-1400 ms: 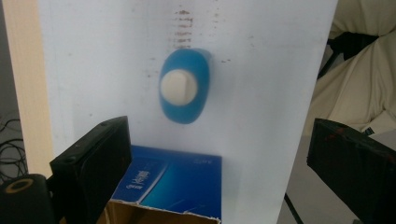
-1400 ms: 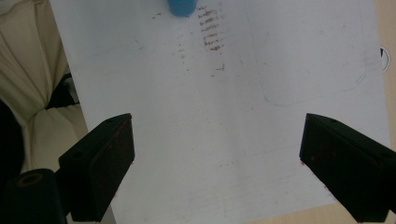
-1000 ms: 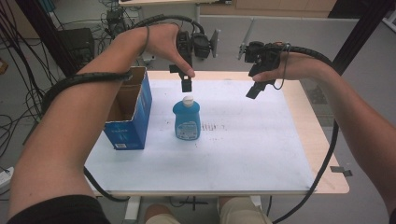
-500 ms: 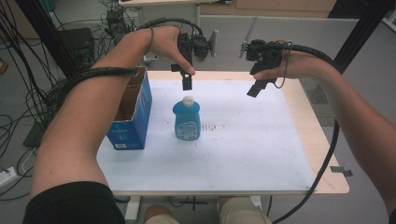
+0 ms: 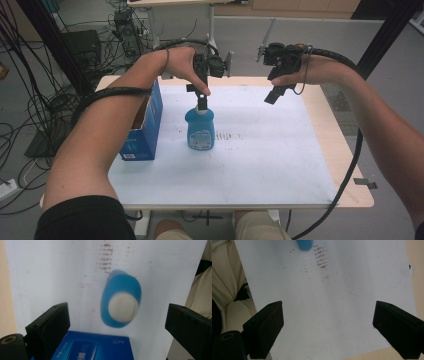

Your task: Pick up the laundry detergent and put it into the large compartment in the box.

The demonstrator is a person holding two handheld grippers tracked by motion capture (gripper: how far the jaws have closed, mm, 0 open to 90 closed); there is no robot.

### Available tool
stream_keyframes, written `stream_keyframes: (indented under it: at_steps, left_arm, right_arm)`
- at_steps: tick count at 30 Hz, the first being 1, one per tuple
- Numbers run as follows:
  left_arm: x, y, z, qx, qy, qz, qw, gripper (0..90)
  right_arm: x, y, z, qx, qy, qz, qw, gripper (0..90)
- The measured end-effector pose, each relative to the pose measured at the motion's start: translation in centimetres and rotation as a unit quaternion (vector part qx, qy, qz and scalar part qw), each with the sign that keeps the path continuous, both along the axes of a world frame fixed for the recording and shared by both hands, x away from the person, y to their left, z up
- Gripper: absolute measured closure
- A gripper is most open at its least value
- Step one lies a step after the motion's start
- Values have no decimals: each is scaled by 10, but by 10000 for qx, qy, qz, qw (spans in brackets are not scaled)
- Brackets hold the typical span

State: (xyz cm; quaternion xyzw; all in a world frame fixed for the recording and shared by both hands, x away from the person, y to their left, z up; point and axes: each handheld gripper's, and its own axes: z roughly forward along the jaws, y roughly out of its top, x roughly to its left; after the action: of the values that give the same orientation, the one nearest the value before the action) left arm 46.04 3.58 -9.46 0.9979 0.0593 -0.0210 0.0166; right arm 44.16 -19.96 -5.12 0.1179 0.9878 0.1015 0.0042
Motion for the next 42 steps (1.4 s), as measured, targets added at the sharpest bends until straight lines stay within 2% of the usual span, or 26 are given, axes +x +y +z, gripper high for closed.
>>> stream_keyframes:
  at_steps: [1,3,10,17,31,42]
  left_arm:
    - [-1,-1,-3,-1,-28,-9,10000,63]
    - [0,-1,-10,-12,45,-23,10000,62]
    - [-1,-6,-31,103,104,-62,9999,63]
    - [-9,-6,-48,87,-29,-92,9999,63]
    - [-14,-5,-68,141,-10,-86,9999,64]
    - [-18,-7,-75,216,-35,-151,9996,65]
  right_arm:
    - [0,0,0,-8,-3,7,10000,99]
    - [-1,1,0,-16,-13,-4,10000,99]
    - [-2,0,0,-8,-45,-47,10000,99]
    - [-2,-1,0,-23,-60,-61,10000,99]
    - [-3,-1,-4,3,-63,-67,10000,99]
    - [-2,1,-6,-19,-50,-31,10000,99]
